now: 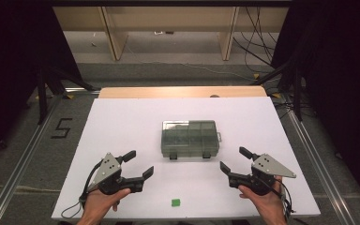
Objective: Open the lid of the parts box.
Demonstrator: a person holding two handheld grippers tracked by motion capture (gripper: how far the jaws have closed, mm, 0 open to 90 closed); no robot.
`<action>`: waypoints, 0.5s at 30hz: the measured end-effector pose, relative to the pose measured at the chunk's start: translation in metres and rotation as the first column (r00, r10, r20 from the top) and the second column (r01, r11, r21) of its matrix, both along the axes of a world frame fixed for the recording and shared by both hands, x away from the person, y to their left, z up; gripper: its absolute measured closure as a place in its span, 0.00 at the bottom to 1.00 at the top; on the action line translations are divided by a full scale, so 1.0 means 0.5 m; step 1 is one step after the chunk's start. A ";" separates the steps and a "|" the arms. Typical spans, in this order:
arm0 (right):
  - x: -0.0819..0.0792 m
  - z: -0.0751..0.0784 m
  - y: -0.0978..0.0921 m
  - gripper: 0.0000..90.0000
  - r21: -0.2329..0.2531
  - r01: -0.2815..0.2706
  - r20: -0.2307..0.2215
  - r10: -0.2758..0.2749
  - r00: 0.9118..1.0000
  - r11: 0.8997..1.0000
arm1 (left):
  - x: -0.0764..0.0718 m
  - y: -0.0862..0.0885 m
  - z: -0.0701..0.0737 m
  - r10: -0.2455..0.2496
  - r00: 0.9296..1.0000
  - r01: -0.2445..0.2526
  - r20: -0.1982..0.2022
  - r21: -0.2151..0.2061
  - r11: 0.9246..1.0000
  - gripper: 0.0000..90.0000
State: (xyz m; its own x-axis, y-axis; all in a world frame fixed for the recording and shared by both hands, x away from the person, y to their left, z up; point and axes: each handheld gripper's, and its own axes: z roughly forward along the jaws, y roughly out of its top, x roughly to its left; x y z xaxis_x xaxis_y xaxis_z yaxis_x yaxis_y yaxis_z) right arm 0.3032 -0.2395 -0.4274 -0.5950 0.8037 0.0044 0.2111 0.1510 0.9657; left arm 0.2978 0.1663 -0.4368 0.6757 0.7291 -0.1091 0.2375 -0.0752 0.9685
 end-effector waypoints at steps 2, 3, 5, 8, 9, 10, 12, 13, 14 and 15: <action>0.001 -0.001 0.001 0.18 0.003 -0.002 0.000 0.002 1.000 1.000 | 0.001 0.000 0.000 -0.002 1.000 0.002 0.001 -0.003 1.000 0.18; 0.002 -0.002 0.001 0.17 -0.001 -0.006 0.000 0.006 1.000 1.000 | 0.001 0.000 0.000 -0.002 1.000 0.002 0.001 -0.006 1.000 0.18; 0.002 -0.003 0.001 0.17 -0.006 -0.010 -0.008 0.010 1.000 1.000 | 0.001 0.000 -0.001 0.004 1.000 -0.004 -0.003 -0.012 1.000 0.18; 0.002 -0.002 0.002 0.17 -0.013 -0.011 -0.009 0.011 1.000 1.000 | 0.000 -0.001 -0.001 0.008 1.000 -0.008 -0.008 -0.012 1.000 0.18; 0.002 -0.002 0.002 0.17 -0.013 -0.014 -0.008 0.014 1.000 1.000 | -0.001 0.000 0.000 0.016 1.000 -0.016 -0.013 -0.005 1.000 0.18; 0.003 -0.003 0.004 0.17 -0.005 -0.017 -0.001 0.017 1.000 1.000 | -0.001 -0.001 0.000 0.017 1.000 -0.018 -0.016 -0.010 1.000 0.18; 0.001 -0.002 0.003 0.17 -0.018 -0.017 -0.010 0.017 1.000 1.000 | -0.001 -0.001 -0.001 0.018 1.000 -0.018 -0.011 -0.001 1.000 0.18; 0.001 -0.002 0.003 0.17 -0.023 -0.013 -0.010 0.013 1.000 1.000 | 0.001 -0.001 -0.001 0.010 1.000 -0.010 -0.001 0.011 1.000 0.18; 0.002 -0.002 0.003 0.17 -0.023 -0.012 -0.011 0.012 1.000 1.000 | 0.001 -0.002 -0.002 0.010 1.000 -0.010 -0.003 0.010 1.000 0.19; 0.002 -0.002 0.002 0.17 -0.021 -0.010 -0.009 0.009 1.000 1.000 | 0.001 -0.002 -0.002 0.010 1.000 -0.010 -0.003 0.011 1.000 0.19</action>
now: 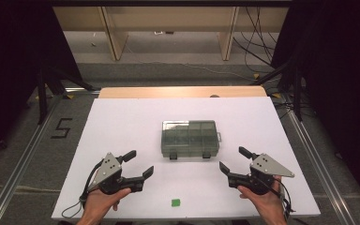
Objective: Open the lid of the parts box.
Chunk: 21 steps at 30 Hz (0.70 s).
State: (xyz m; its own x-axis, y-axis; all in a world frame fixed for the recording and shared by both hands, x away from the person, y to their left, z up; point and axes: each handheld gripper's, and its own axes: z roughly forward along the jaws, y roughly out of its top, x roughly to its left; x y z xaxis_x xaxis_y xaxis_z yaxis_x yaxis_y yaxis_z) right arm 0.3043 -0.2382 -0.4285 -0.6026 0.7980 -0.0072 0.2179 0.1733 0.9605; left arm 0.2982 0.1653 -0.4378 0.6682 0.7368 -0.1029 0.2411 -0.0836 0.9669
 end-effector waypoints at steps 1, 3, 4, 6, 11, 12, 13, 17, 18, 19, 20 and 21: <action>0.000 0.000 -0.001 0.17 -0.001 0.000 0.000 0.000 1.000 1.000 | 0.002 -0.001 -0.001 -0.008 1.000 0.008 0.004 -0.005 1.000 0.19; 0.000 0.001 -0.002 0.18 -0.005 0.002 -0.005 -0.002 1.000 1.000 | 0.001 -0.001 -0.001 -0.009 1.000 0.009 0.002 0.009 1.000 0.23; 0.001 0.000 -0.002 0.18 -0.004 0.007 0.000 -0.007 1.000 1.000 | 0.001 -0.001 -0.001 -0.011 1.000 0.011 -0.002 0.008 1.000 0.24; 0.003 -0.001 -0.002 0.21 -0.009 0.007 -0.005 -0.007 1.000 1.000 | 0.001 -0.003 -0.002 -0.025 1.000 0.026 -0.008 0.010 1.000 0.32; 0.009 -0.001 -0.003 0.30 -0.012 -0.008 -0.001 0.008 1.000 1.000 | 0.002 -0.004 -0.003 -0.046 0.999 0.046 -0.014 0.023 0.999 0.47; 0.010 -0.001 -0.003 0.32 -0.020 -0.003 -0.004 0.003 1.000 1.000 | 0.003 -0.003 -0.003 -0.055 0.998 0.055 -0.017 0.023 0.998 0.51; 0.011 -0.002 -0.003 0.34 -0.026 -0.001 -0.009 0.001 1.000 1.000 | 0.005 -0.003 -0.003 -0.066 0.998 0.067 -0.015 0.031 0.997 0.56; 0.017 -0.003 -0.005 0.43 -0.040 -0.020 -0.015 0.020 1.000 0.999 | 0.005 -0.005 -0.005 -0.068 0.997 0.069 -0.032 0.038 0.997 0.67; 0.018 -0.004 -0.005 0.46 -0.037 -0.028 -0.016 0.028 0.999 0.999 | 0.008 -0.006 -0.006 -0.071 0.997 0.072 -0.027 0.043 0.996 0.69; 0.019 -0.003 -0.007 0.48 -0.053 -0.032 -0.025 0.031 0.999 0.998 | 0.010 -0.005 -0.006 -0.080 0.997 0.082 -0.022 0.061 0.995 0.72; 0.020 -0.002 -0.008 0.51 -0.067 -0.026 -0.024 0.025 0.999 0.997 | 0.011 -0.007 -0.009 -0.075 0.997 0.077 -0.029 0.056 0.995 0.75; 0.025 -0.004 -0.008 0.53 -0.051 -0.033 -0.018 0.032 0.999 0.998 | 0.014 -0.006 -0.010 -0.085 0.996 0.087 -0.021 0.075 0.993 0.78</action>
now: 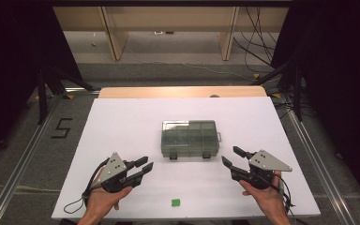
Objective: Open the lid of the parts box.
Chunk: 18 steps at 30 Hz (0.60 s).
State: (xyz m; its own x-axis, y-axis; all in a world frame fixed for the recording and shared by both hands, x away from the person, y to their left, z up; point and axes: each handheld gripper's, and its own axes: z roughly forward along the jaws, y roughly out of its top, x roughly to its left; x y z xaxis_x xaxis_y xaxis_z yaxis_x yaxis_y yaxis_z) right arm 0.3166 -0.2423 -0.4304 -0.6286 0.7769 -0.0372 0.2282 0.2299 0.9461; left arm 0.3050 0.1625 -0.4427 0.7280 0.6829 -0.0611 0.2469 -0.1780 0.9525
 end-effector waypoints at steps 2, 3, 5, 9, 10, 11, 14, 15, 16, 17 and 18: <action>0.006 -0.001 -0.002 0.56 0.007 0.000 0.000 0.000 1.000 1.000 | 0.004 -0.002 -0.004 -0.009 1.000 0.009 -0.007 0.002 1.000 0.83; 0.009 0.000 -0.006 0.58 -0.005 0.002 -0.009 -0.002 1.000 1.000 | 0.007 -0.002 -0.005 -0.013 1.000 0.013 -0.007 0.020 1.000 0.85; 0.018 -0.003 -0.010 0.63 -0.007 0.007 -0.018 -0.007 1.000 1.000 | 0.013 -0.003 -0.010 -0.005 1.000 0.006 -0.025 0.023 1.000 0.90; 0.039 -0.011 -0.019 0.77 -0.041 0.017 -0.030 -0.018 0.999 0.999 | 0.031 -0.001 -0.017 0.000 1.000 0.001 -0.023 0.041 0.999 0.97; 0.045 -0.014 -0.022 0.81 -0.055 0.012 -0.038 -0.014 0.999 0.998 | 0.035 -0.001 -0.019 0.000 1.000 0.001 -0.026 0.039 0.999 0.98; 0.051 -0.018 -0.022 0.83 -0.058 0.010 -0.042 -0.013 0.999 0.998 | 0.039 0.000 -0.021 0.009 0.999 -0.007 -0.034 0.043 0.999 0.99; 0.070 -0.027 -0.024 0.88 -0.086 0.011 -0.067 -0.017 0.998 0.996 | 0.056 0.000 -0.028 0.016 0.999 -0.014 -0.040 0.047 0.999 0.99; 0.075 -0.028 -0.025 0.90 -0.098 0.010 -0.078 -0.017 0.997 0.995 | 0.061 0.000 -0.030 0.020 0.999 -0.018 -0.048 0.047 0.999 0.99; 0.080 -0.031 -0.024 0.91 -0.097 0.011 -0.081 -0.019 0.997 0.995 | 0.066 0.000 -0.032 0.024 0.999 -0.021 -0.049 0.055 0.998 1.00; 0.084 -0.033 -0.024 0.93 -0.104 0.010 -0.086 -0.019 0.996 0.995 | 0.071 0.000 -0.035 0.025 0.998 -0.022 -0.056 0.054 0.998 1.00; 0.087 -0.034 -0.024 0.94 -0.117 0.006 -0.091 -0.017 0.996 0.993 | 0.075 -0.001 -0.037 0.035 0.997 -0.031 -0.064 0.056 0.998 1.00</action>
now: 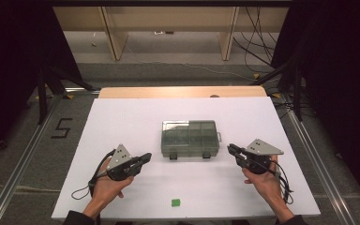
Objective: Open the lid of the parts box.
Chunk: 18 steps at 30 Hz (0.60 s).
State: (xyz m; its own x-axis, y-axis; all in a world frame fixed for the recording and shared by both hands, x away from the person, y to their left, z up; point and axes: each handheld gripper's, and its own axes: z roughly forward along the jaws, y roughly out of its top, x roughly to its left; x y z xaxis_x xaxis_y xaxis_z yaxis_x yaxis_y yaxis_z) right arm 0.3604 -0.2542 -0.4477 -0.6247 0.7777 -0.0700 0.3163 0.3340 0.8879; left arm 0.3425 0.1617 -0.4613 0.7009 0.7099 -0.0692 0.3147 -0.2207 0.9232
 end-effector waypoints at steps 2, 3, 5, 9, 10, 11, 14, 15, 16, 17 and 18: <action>0.008 -0.004 0.003 0.95 -0.017 -0.003 -0.003 0.003 1.000 1.000 | 0.010 -0.002 -0.005 -0.002 1.000 0.002 -0.004 0.013 1.000 1.00; 0.013 -0.006 0.003 0.95 -0.030 -0.009 0.012 0.009 1.000 0.999 | 0.015 -0.002 -0.007 0.001 1.000 -0.001 0.001 0.028 1.000 1.00; 0.018 -0.008 0.005 0.95 -0.051 -0.007 -0.012 0.006 1.000 0.999 | 0.027 -0.007 -0.014 0.012 1.000 -0.012 -0.005 0.034 0.999 1.00; 0.033 -0.013 0.006 0.98 -0.075 -0.015 -0.013 0.014 1.000 0.997 | 0.046 -0.011 -0.024 0.021 1.000 -0.020 -0.016 0.053 0.998 1.00; 0.036 -0.014 0.007 0.98 -0.075 -0.018 -0.021 0.017 1.000 0.997 | 0.051 -0.012 -0.026 0.028 0.999 -0.027 -0.018 0.056 0.998 1.00; 0.039 -0.017 0.008 0.99 -0.079 -0.021 -0.026 0.019 0.999 0.997 | 0.057 -0.012 -0.029 0.030 0.999 -0.028 -0.020 0.066 0.997 1.00; 0.050 -0.027 0.011 1.00 -0.102 -0.034 -0.035 0.031 0.999 0.994 | 0.069 -0.016 -0.035 0.026 0.999 -0.024 -0.024 0.085 0.996 1.00; 0.053 -0.029 0.012 1.00 -0.109 -0.040 -0.044 0.035 0.998 0.993 | 0.072 -0.016 -0.036 0.023 1.000 -0.021 -0.021 0.097 0.995 1.00; 0.055 -0.031 0.013 1.00 -0.114 -0.040 -0.049 0.034 0.998 0.993 | 0.077 -0.018 -0.038 0.018 1.000 -0.016 -0.022 0.102 0.995 1.00; 0.058 -0.034 0.015 1.00 -0.119 -0.041 -0.057 0.034 0.998 0.992 | 0.080 -0.020 -0.039 0.020 1.000 -0.017 -0.023 0.105 0.994 1.00; 0.061 -0.037 0.016 1.00 -0.124 -0.045 -0.059 0.038 0.998 0.991 | 0.082 -0.024 -0.041 0.026 0.999 -0.023 -0.033 0.102 0.995 1.00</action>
